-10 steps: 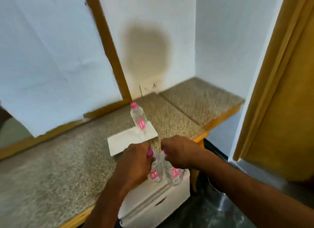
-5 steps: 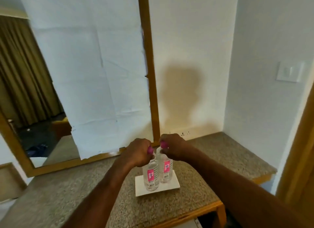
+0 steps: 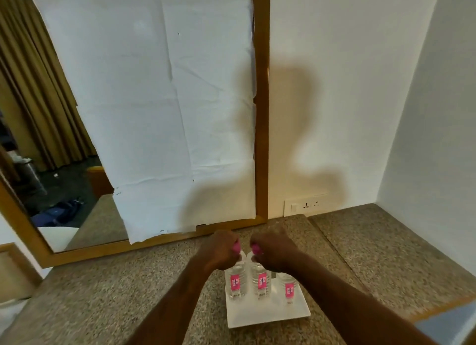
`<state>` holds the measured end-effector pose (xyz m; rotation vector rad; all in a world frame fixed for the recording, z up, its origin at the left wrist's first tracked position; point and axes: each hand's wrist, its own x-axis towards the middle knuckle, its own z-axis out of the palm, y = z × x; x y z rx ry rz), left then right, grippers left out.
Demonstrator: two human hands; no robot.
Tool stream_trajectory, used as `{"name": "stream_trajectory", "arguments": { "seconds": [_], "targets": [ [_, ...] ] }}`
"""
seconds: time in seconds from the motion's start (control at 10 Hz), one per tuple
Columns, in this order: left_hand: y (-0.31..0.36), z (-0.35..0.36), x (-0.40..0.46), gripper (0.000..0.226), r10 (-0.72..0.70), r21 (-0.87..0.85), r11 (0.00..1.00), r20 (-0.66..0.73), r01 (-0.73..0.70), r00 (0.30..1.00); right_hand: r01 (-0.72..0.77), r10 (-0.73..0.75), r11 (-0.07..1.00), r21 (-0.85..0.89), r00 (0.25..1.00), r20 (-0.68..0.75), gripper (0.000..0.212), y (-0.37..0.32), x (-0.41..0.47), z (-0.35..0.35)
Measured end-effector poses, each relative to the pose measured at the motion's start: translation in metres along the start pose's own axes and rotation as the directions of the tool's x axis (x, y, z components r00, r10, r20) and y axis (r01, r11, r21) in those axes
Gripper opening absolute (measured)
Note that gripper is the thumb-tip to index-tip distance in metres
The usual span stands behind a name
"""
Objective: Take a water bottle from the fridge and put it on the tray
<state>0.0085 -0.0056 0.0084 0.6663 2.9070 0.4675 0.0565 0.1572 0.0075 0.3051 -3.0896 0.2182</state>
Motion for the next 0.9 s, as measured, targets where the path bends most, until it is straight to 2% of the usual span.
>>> {"name": "stream_trajectory", "arguments": {
  "seconds": [0.2,0.6,0.7,0.8,0.9],
  "targets": [
    [-0.007,0.027,0.009,0.019,0.017,-0.031,0.999,0.042,-0.016,0.999,0.013,-0.012,1.000,-0.004,0.997,0.077,0.026,0.015,0.012,0.026],
    [-0.002,0.045,0.013,0.024,-0.017,-0.038,0.999,0.075,0.020,0.997,-0.005,-0.009,0.995,0.103,0.991,0.130,0.027,0.031,0.014,0.036],
    [0.000,0.046,0.013,0.028,-0.039,-0.025,0.999,0.098,0.042,0.994,-0.006,-0.015,0.991,0.136,0.988,0.151,0.029,0.028,0.012,0.035],
    [0.004,0.036,0.012,0.049,-0.069,-0.027,0.997,0.137,0.074,0.988,0.009,-0.059,0.976,0.217,0.973,0.221,0.043,0.029,0.014,0.024],
    [0.008,0.016,0.013,0.056,-0.071,-0.033,0.997,0.116,0.076,0.991,0.020,-0.082,0.964,0.266,0.971,0.226,0.048,0.035,0.022,0.009]
  ]
}}
